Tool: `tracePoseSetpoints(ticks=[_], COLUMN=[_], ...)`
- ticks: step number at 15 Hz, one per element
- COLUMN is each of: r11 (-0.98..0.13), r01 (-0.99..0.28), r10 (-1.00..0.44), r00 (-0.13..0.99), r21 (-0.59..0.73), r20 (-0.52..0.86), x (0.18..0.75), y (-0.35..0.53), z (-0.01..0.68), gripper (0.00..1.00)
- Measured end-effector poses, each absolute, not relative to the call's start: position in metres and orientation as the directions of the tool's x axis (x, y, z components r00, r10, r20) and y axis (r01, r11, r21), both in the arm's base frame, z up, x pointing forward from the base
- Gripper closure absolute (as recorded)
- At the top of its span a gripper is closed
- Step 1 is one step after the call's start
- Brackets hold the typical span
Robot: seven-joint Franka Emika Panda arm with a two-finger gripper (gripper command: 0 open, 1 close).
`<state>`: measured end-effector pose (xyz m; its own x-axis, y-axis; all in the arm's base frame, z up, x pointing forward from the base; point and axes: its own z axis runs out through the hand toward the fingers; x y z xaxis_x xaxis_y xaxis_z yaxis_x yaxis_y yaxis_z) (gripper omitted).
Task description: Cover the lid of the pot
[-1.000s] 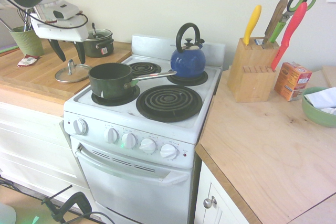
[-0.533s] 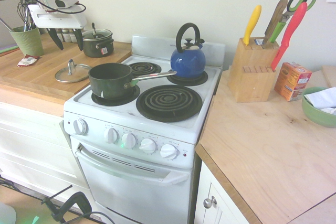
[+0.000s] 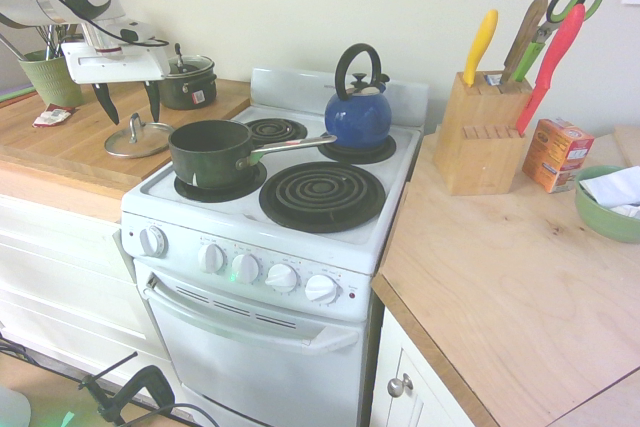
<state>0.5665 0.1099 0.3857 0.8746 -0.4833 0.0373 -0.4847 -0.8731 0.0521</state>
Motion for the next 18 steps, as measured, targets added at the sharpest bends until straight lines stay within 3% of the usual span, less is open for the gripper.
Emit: tracePoseSetpoints(ticks=[5,6,18], r11=[-0.879,-0.881,-0.879], r01=[-0.476,-0.472,-0.475], r10=[-0.474,-0.47,-0.474], r00=[0.88,0.882,0.88], r21=[0.041,0.04,0.048], r20=[0.042,0.044,0.038], x=[0.58,0.58,0.579], y=[0.119,0.122,0.131], z=[0.383,0.383,0.376], gripper=[0.0,1.0,1.0])
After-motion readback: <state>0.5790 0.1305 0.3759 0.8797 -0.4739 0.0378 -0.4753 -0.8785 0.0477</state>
